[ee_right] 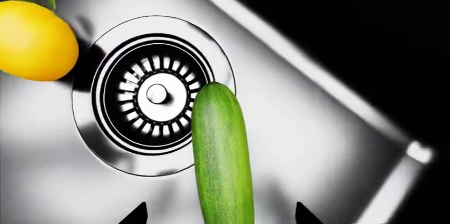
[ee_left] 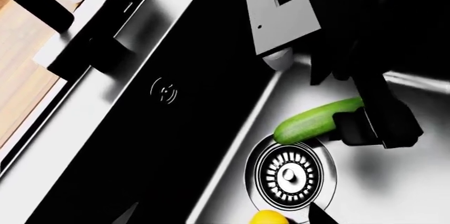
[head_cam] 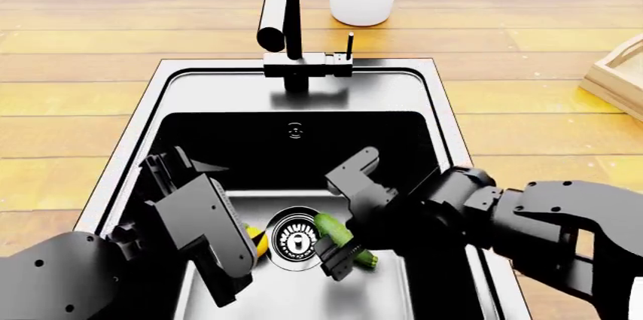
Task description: Pick up the fruits and vegetables and place them in the sink. Turn on the sink faucet to wash them. Then turn the sink off and put them in the tray.
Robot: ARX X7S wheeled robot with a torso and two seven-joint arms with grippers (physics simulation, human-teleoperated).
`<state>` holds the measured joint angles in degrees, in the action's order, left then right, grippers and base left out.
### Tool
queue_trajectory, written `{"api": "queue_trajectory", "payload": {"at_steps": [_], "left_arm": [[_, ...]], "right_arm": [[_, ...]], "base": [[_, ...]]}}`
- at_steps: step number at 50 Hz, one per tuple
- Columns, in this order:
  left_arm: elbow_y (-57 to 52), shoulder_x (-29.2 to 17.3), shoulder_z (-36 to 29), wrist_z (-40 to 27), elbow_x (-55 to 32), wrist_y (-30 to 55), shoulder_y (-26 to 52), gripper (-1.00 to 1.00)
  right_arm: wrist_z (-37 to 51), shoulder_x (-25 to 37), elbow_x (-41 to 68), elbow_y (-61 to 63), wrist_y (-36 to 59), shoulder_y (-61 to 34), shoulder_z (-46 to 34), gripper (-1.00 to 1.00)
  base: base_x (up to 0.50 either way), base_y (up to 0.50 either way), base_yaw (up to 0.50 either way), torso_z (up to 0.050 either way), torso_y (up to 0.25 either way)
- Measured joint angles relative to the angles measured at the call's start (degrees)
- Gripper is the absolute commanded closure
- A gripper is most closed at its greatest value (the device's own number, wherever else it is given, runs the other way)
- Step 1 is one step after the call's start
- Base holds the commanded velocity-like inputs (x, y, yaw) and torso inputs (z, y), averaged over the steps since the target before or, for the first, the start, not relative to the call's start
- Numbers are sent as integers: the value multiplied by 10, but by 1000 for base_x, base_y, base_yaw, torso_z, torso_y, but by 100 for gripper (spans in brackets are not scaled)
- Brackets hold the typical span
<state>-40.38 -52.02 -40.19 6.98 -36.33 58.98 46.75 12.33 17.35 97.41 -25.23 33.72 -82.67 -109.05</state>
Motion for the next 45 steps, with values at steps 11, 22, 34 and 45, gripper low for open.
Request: {"api": "queue_trajectory", "payload": {"at_steps": [11,22,34,45], "left_arm": [[6,1,-3,1,1,-4,-1,-100],[7,-1,-3,-1,0,-7,-5,-100],[1,-8,-9,7,0,-7,-4,-100],[14,-1,-53,47,22,9,29,-100]], "right_arm": [[-56,-37,-19,-94,-10,37,-11,100],[-92,-63,-24,-157,-10,55,-25,100],[-47,-29,-10,-92,5,34,-14,100],[66,89,45,131,9,-46,41,100]], "base": [[0,0,0,0,0],[0,0,0,0,0],[1,0,0,0,0],[0,0,0,0,0]]}}
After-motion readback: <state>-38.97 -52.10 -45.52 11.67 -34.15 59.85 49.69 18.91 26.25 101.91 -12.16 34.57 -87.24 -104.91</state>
